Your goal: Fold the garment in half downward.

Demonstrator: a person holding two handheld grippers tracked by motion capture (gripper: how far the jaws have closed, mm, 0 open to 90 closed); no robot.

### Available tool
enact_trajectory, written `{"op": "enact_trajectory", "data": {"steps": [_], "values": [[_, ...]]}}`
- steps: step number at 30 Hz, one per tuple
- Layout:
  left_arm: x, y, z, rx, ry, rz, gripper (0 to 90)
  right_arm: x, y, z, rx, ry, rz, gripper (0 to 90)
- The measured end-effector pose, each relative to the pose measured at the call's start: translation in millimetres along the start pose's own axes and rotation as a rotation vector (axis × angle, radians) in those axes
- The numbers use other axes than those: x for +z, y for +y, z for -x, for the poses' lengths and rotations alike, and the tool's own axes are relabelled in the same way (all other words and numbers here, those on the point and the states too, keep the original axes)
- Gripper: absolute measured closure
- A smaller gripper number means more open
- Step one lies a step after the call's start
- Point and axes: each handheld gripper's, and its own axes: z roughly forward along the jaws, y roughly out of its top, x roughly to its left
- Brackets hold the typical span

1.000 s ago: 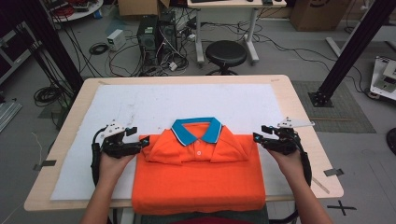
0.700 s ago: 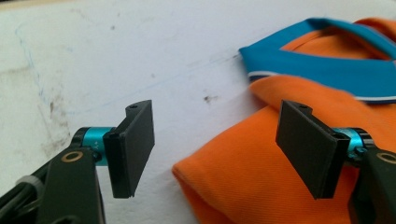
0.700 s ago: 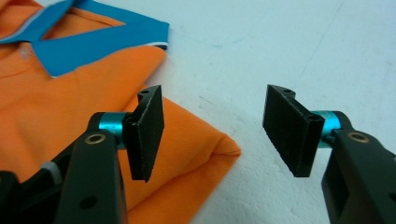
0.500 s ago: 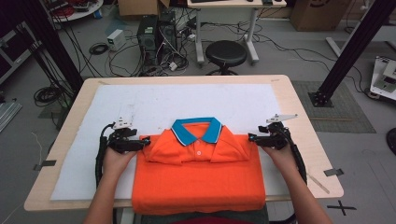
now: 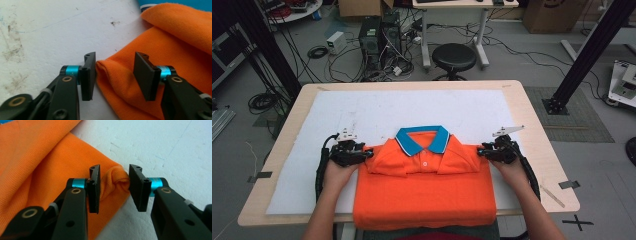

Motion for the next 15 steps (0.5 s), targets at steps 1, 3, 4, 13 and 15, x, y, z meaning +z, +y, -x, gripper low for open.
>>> {"op": "enact_trajectory", "data": {"steps": [1, 3, 4, 13, 15], "values": [[-0.2, -0.2, 1.3, 0.005, 0.002, 0.001, 59.2, -0.4, -0.5, -0.9, -0.001, 0.001, 0.001, 70.0], [-0.8, -0.7, 4.4, 0.021, -0.011, 0.003, 66.0, -0.8, -1.1, -3.0, -0.007, 0.005, 0.003, 75.5], [-0.9, -0.8, 6.1, 0.039, -0.024, 0.004, 71.6, -1.3, -0.9, -4.5, -0.014, 0.003, 0.001, 78.7], [2.5, 4.1, 9.4, 0.070, 0.004, -0.002, 81.3, -7.1, 9.0, -8.7, -0.120, -0.093, 0.006, 84.8], [3.7, 6.3, 10.4, 0.076, 0.009, -0.003, 81.4, -9.1, 12.6, -8.9, -0.128, -0.105, 0.010, 84.8]]}}
